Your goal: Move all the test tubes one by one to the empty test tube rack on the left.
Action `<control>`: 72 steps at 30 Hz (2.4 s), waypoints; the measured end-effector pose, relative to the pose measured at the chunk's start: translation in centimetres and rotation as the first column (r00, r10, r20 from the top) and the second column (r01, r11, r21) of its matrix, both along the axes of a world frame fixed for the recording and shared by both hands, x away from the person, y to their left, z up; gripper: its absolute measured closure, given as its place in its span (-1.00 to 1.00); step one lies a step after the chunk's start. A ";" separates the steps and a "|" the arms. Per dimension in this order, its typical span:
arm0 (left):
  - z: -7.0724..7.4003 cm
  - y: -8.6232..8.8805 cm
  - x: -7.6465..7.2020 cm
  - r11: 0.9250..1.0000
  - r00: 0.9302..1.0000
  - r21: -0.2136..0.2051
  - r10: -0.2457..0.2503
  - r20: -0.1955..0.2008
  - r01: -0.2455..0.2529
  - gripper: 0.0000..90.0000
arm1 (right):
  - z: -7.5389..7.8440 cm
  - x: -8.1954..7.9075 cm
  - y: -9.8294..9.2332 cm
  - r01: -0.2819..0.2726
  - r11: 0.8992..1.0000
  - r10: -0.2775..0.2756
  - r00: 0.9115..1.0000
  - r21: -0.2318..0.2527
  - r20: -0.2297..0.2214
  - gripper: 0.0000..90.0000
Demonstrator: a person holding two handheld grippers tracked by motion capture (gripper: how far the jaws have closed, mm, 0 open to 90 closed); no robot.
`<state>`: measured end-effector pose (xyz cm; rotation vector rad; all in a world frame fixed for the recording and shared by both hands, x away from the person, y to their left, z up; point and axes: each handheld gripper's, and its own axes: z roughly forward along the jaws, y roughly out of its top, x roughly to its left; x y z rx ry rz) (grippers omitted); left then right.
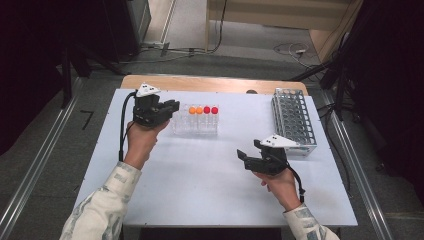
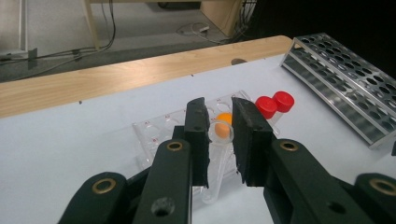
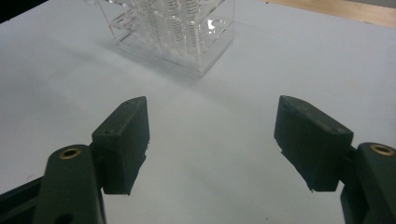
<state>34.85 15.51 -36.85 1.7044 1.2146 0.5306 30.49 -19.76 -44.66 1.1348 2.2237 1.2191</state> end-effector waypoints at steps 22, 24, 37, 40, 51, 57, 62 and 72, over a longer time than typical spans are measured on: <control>0.5 0.4 2.3 0.998 0.998 0.015 0.059 0.004 -0.059 0.72 | 0.0 0.0 -0.1 0.002 1.000 -0.002 1.000 0.005 -0.004 -0.45; 0.4 0.4 2.4 0.998 0.998 0.023 0.063 0.002 -0.063 0.72 | 0.0 0.0 -0.1 0.003 1.000 -0.003 1.000 0.006 -0.004 -0.45; -0.2 0.1 3.0 0.996 0.997 0.050 0.074 0.000 -0.074 0.72 | 0.0 0.0 -0.2 0.004 1.000 -0.004 1.000 0.005 -0.005 -0.45; -0.3 -0.1 2.9 0.995 0.997 0.069 0.078 0.005 -0.078 0.72 | 0.0 0.0 -0.3 0.007 1.000 -0.007 1.000 0.006 -0.004 -0.45; -2.1 -0.7 3.0 0.991 0.997 0.108 0.076 -0.016 -0.074 0.71 | -0.1 0.0 -0.3 0.007 1.000 -0.007 1.000 0.006 -0.007 -0.45; -2.9 -1.1 3.0 0.988 0.997 0.140 0.074 -0.015 -0.071 0.71 | -0.2 0.0 -0.3 0.006 1.000 -0.006 1.000 0.003 -0.009 -0.45; -3.6 -1.3 2.9 0.986 0.997 0.154 0.075 -0.022 -0.071 0.71 | -0.2 0.0 -0.4 0.010 1.000 -0.010 1.000 0.003 -0.012 -0.45; -4.4 -1.4 2.9 0.986 0.996 0.148 0.079 -0.032 -0.074 0.70 | -0.3 0.0 -0.4 0.006 1.000 -0.006 1.000 0.000 -0.012 -0.45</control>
